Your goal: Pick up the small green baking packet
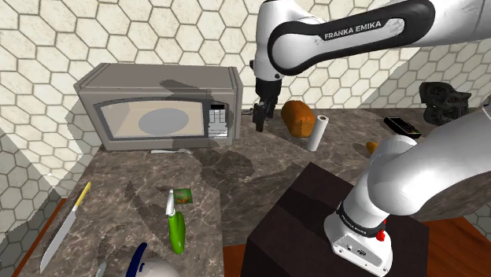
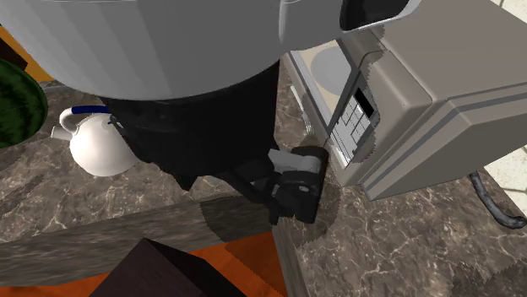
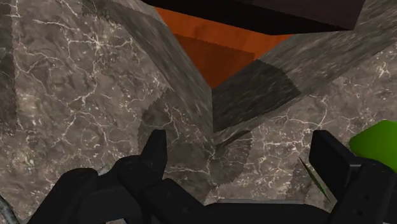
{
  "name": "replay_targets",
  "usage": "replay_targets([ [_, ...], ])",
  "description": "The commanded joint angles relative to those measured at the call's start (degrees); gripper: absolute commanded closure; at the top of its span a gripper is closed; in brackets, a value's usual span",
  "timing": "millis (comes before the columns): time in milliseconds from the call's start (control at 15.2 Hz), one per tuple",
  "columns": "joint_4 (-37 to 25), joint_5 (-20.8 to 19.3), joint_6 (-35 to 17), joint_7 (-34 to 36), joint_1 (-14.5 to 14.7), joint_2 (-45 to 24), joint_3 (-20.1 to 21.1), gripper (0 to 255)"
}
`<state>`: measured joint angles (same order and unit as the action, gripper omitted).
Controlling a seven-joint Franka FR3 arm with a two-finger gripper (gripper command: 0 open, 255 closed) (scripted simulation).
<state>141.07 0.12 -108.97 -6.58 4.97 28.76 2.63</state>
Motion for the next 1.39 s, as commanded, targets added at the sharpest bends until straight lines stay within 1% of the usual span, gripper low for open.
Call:
replay_targets([
  [0, -0.7, 0.3, -3.7, -1.7, 0.9, -4.1, 0.3, 0],
  [330, -2.8, 1.2, -11.8, -5.6, 3.3, -13.7, 1.3, 0],
  [660, -6.4, 1.8, -18.6, -9.4, 5.3, -23.4, 2.8, 0],
  [990, -11.1, 1.8, -24.0, -12.8, 7.2, -33.1, 4.5, 0],
  [1320, -16.9, 0.9, -28.1, -15.6, 9.0, -42.5, 6.4, 0],
])
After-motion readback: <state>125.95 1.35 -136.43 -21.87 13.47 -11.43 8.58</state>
